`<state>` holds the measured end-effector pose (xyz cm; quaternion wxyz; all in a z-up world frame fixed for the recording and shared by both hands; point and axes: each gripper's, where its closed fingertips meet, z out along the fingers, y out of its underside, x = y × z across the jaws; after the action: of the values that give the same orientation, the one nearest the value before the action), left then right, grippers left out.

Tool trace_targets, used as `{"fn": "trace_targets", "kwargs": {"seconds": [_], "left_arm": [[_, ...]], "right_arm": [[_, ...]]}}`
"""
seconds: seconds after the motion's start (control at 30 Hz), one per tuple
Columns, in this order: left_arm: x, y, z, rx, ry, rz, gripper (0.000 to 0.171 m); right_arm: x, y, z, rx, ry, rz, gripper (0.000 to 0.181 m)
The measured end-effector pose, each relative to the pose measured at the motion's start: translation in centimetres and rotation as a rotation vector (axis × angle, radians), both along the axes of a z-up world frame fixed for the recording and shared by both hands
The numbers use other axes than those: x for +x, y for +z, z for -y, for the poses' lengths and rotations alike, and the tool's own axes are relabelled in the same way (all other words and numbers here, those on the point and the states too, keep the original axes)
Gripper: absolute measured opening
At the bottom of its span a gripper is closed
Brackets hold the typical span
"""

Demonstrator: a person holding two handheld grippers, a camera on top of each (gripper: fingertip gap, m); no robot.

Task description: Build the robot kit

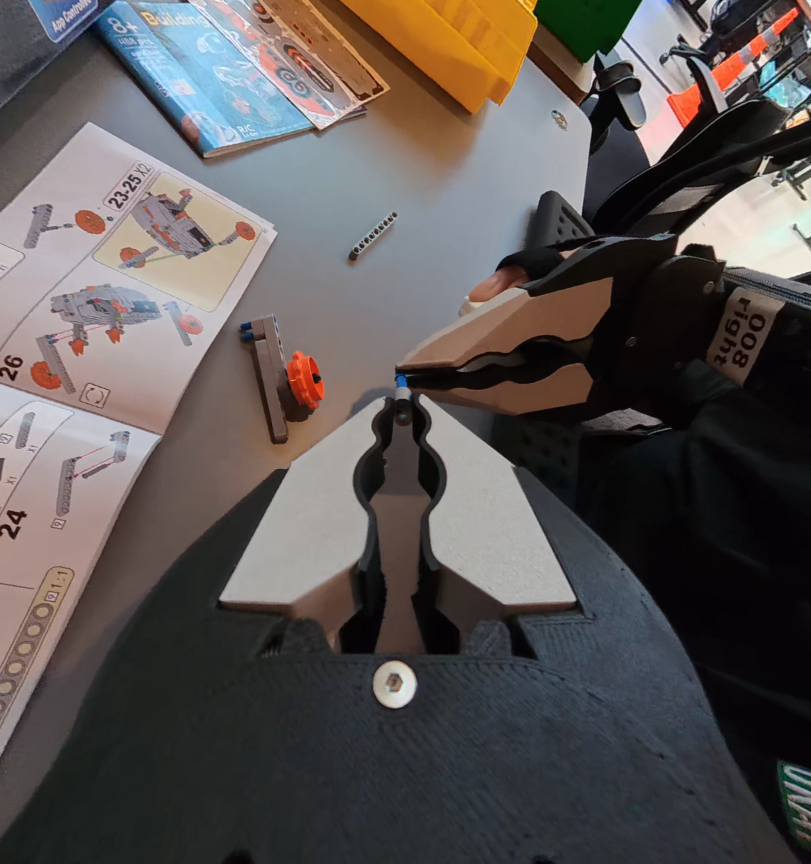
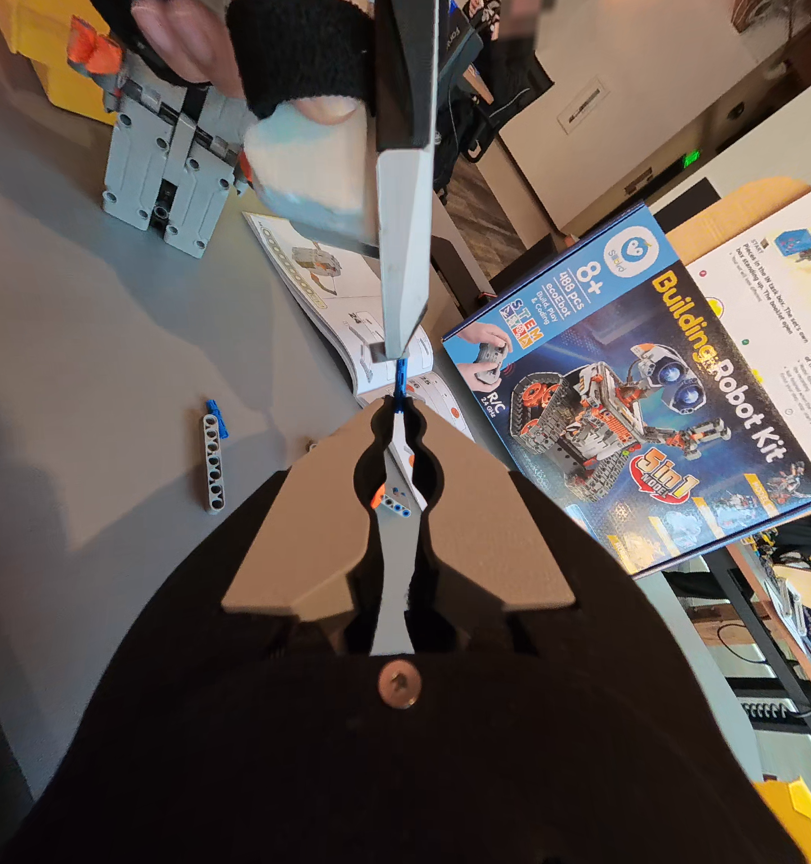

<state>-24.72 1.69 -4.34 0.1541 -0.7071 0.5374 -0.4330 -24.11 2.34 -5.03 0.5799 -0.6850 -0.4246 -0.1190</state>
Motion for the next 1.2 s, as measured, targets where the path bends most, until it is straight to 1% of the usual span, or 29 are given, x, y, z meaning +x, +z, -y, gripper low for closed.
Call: {"fn": "trace_targets", "kwargs": {"seconds": [0.2,0.5,0.67,0.87,1.0,1.03,1.07,1.1,1.2], "left_arm": [[0.4,0.1,-0.3,0.021,0.027,0.025,0.005],[-0.3,0.0,0.1,-0.017,-0.016,-0.008,0.005],[-0.7,-0.1,0.4,-0.054,-0.043,-0.025,0.005],[-1.1,-0.8,0.5,-0.049,-0.061,-0.075,0.005],[-1.4,-1.5,0.5,-0.021,-0.092,-0.118,0.005],[-1.4,-1.5,1.0,-0.033,-0.117,-0.113,0.005],[-1.2,-1.1,1.8,-0.078,-0.148,-0.089,0.005],[-1.2,-1.3,1.9,-0.093,-0.151,-0.099,0.006],[-1.7,-2.4,1.1,-0.049,-0.125,-0.165,0.006]], "right_arm": [[0.1,0.1,0.0,0.023,-0.014,0.021,0.002],[-0.3,0.4,0.4,0.141,0.038,0.175,0.002],[-0.7,0.5,0.8,0.203,0.085,0.252,0.002],[-1.2,0.1,1.2,0.253,0.124,0.353,0.001],[-2.3,0.1,2.0,0.277,0.208,0.353,0.001],[-2.7,0.0,2.3,0.276,0.236,0.350,0.000],[-3.1,-0.2,2.6,0.262,0.258,0.332,0.000],[-3.2,-0.4,2.6,0.246,0.264,0.332,0.000],[-2.9,-1.8,2.3,0.169,0.272,0.341,0.000]]}}
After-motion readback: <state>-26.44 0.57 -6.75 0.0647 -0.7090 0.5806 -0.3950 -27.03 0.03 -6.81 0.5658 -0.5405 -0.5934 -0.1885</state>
